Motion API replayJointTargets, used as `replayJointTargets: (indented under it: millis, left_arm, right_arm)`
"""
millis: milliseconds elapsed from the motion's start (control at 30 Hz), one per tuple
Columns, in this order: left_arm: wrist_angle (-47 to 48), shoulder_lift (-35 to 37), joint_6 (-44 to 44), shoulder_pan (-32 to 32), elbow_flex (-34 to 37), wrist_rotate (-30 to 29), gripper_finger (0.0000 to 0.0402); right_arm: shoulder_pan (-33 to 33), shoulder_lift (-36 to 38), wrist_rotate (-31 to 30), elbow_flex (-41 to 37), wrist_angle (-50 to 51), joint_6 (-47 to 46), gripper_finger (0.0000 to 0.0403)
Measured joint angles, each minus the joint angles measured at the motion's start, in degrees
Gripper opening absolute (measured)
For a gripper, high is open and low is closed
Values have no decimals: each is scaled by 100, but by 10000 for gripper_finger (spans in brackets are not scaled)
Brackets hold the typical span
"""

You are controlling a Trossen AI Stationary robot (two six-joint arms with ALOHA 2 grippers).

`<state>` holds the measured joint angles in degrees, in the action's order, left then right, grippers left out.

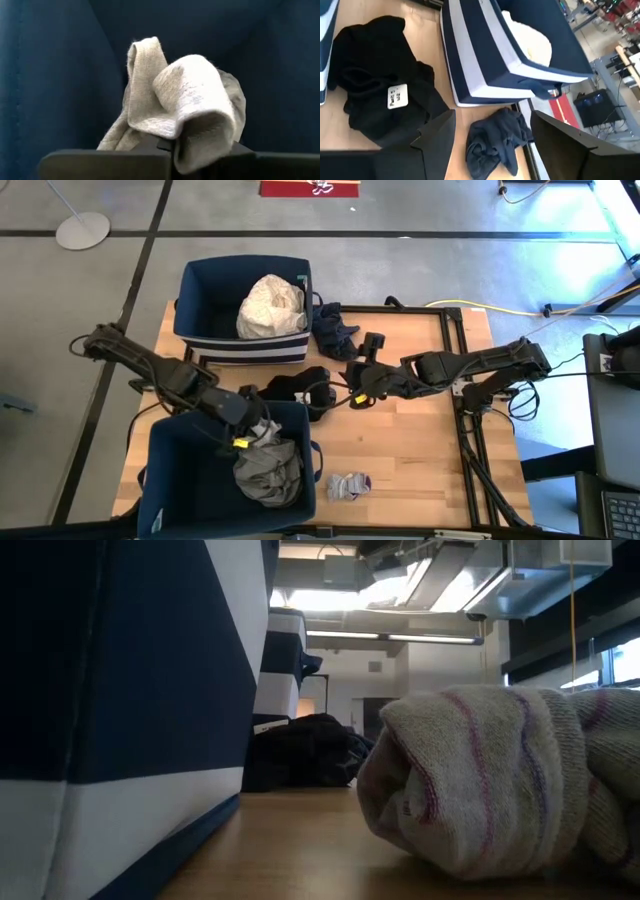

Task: Sort clothes
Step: Put the gray shorts into the bottom blue laundry organizer, then put the black underwear into the bottom blue laundry organizer

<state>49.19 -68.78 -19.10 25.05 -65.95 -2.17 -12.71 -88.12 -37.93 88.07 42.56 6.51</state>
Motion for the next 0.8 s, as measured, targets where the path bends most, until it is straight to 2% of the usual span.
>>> replayJointTargets:
  millis: [100,200,367,467,600,800]
  left_arm:
    - [-7,-56,-130,-68,0,-6,44]
    - [0,-61,-285,-177,0,23,84]
    - [-16,-4,-515,-431,0,568,159]
    - [-10,69,-488,-552,0,636,189]
    - [299,112,-450,-622,-268,626,205]
    - [1074,119,-422,-637,-1016,386,208]
  right_arm:
    - [0,0,0,0,170,-154,257]
    - [0,0,0,0,329,-297,257]
    - [0,-2,0,-116,364,-346,257]
    - [0,-4,0,-200,355,-344,257]
    - [0,-4,0,-280,357,-335,257]
    - [0,-4,0,-280,357,-310,257]
